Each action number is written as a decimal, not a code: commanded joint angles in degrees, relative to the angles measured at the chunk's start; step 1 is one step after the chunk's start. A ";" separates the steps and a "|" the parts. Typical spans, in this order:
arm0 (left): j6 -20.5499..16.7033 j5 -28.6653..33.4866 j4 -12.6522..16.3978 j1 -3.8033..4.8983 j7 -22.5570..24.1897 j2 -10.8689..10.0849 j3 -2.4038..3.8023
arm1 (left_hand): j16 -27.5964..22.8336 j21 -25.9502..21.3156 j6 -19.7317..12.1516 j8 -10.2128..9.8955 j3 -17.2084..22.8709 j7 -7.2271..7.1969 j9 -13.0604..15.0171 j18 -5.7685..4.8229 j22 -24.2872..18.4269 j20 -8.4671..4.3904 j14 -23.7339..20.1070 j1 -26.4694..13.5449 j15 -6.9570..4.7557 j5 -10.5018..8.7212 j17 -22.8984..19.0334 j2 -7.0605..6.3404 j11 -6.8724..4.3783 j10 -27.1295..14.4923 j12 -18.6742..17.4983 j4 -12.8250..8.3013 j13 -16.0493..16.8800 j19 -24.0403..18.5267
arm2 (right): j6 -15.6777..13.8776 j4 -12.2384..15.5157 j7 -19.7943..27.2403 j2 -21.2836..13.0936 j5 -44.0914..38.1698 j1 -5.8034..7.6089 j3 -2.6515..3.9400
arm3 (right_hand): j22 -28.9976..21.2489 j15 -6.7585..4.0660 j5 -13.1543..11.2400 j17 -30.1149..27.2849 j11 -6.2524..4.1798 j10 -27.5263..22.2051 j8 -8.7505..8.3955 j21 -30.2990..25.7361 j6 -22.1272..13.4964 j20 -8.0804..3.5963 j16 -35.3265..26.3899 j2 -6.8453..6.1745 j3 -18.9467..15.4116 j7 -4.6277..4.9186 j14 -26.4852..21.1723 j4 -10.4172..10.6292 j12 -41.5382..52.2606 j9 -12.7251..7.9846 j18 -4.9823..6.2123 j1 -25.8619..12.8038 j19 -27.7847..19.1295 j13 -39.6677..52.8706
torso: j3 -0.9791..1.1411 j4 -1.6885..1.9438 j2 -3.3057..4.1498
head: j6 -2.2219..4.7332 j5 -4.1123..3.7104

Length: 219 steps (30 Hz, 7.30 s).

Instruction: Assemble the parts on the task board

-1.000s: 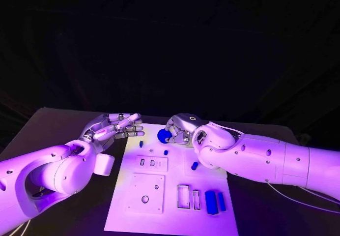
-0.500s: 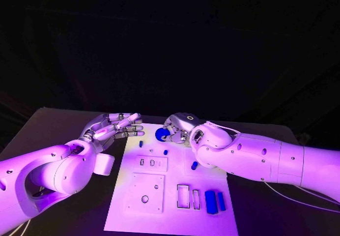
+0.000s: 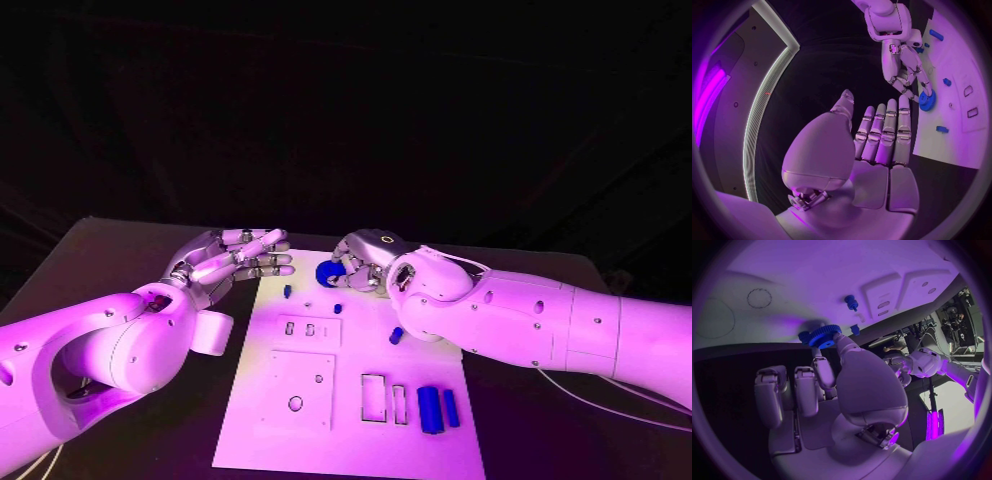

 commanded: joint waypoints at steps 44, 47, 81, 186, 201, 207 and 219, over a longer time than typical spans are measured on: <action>1.44 0.09 -0.35 0.07 -0.11 -0.06 0.04 | -0.59 0.21 -0.30 -0.47 -0.03 0.26 -0.08 0.28 -0.17 -0.11 0.47 0.02 0.04 0.16 -0.09 0.88 0.24 -0.23 -0.47 -0.53 -0.06 0.48 | -6.29 6.80 8.89 -9.84 12.52 0.44 0.19 | 15.06 0.62 0.23 9.21 0.43 0.60 -2.40 0.25 0.55 0.72 0.17 0.29 0.89 0.19 4.62 2.90 0.89 0.04 -0.81 1.09 6.10 1.19 | -0.04 -0.38 -0.29 | 0.29 -0.09; 1.76 0.10 -0.55 0.07 -0.21 -0.06 0.04 | -0.51 0.29 -0.15 -0.51 -0.08 0.31 -0.04 0.32 -0.20 -0.17 1.01 0.07 -0.06 0.16 0.00 1.04 0.23 -0.13 -0.57 -0.65 -0.03 0.73 | -4.04 8.72 13.63 -13.69 18.54 0.91 0.28 | 14.54 0.63 -0.59 8.54 0.45 0.24 -2.63 -0.24 0.74 0.69 -0.20 0.21 1.31 0.23 4.44 2.18 0.51 0.02 -0.63 2.08 5.63 0.89 | 0.02 -0.71 -0.49 | 0.35 -0.01; 3.45 0.10 -2.18 -0.01 -0.63 0.92 -0.05 | -0.73 0.52 1.16 -0.33 -0.16 -0.18 0.16 0.31 -0.38 -0.55 2.42 0.63 -0.48 0.16 0.24 1.76 -0.26 1.41 -0.49 -1.39 0.15 1.61 | 3.86 2.29 21.37 -24.03 26.22 -4.14 0.13 | 11.60 0.68 -2.94 6.82 0.63 -2.03 -4.21 -3.29 -2.30 0.60 -1.41 -2.34 0.49 0.42 4.01 -0.65 -2.06 -0.98 0.36 4.94 2.94 -1.30 | 0.96 -1.73 -0.97 | -0.96 -1.60; 3.82 0.10 -6.21 -0.13 -1.49 3.04 -0.58 | -1.11 0.37 1.16 -0.50 -0.20 -0.06 0.11 0.27 -0.53 -0.53 2.23 0.67 -0.40 0.16 0.18 2.03 -0.19 1.47 -0.69 -1.49 0.10 1.50 | 1.65 10.71 -1.24 -2.23 3.41 -6.44 -0.99 | 14.82 -1.52 0.63 8.94 -2.03 1.79 0.87 -0.02 7.75 -1.34 -0.26 3.14 4.73 -2.62 4.60 -0.65 1.20 1.53 -0.72 3.17 5.88 2.26 | 0.67 -1.04 -3.15 | -4.88 3.45; 3.93 0.09 -6.17 -0.13 -1.59 3.03 -0.58 | -1.19 0.34 1.26 -0.49 -0.20 -0.08 0.12 0.27 -0.57 -0.52 2.22 0.73 -0.40 0.17 0.18 2.09 -0.21 1.60 -0.68 -1.55 0.11 1.48 | 3.20 9.59 -1.55 -1.01 2.88 -7.16 -1.07 | 14.70 -1.52 0.60 8.87 -2.01 1.69 0.82 -0.16 7.56 -1.35 -0.30 2.77 4.57 -2.57 4.59 -0.49 1.02 1.54 -0.68 2.64 5.76 2.12 | 0.67 -1.10 -3.16 | -5.01 3.54; 3.94 0.09 -6.16 -0.13 -1.63 3.00 -0.58 | -1.19 0.34 1.26 -0.49 -0.20 -0.08 0.12 0.27 -0.57 -0.52 2.22 0.73 -0.40 0.17 0.18 2.09 -0.21 1.60 -0.68 -1.55 0.11 1.48 | 3.75 9.50 -1.67 -0.82 2.80 -7.21 -1.08 | 14.63 -1.51 0.60 8.83 -1.99 1.61 0.76 -0.23 7.43 -1.35 -0.32 2.64 4.54 -2.53 4.58 -0.48 0.91 1.53 -0.65 2.52 5.70 2.03 | 0.68 -1.06 -3.15 | -5.10 3.52; 3.99 0.09 -6.15 -0.13 -1.69 2.88 -0.58 | -1.22 0.33 1.26 -0.51 -0.22 -0.08 0.12 0.27 -0.59 -0.52 2.22 0.73 -0.40 0.17 0.18 2.11 -0.20 1.62 -0.69 -1.56 0.11 1.48 | 4.39 9.52 -3.09 -0.90 2.09 -7.22 -1.08 | 14.03 -1.01 0.48 8.49 -1.31 0.16 -0.25 -0.95 5.41 -1.05 -0.55 1.10 4.05 -1.68 4.48 -0.21 -0.72 1.15 -0.43 1.24 5.13 0.63 | 0.69 -1.08 -3.18 | -5.17 3.52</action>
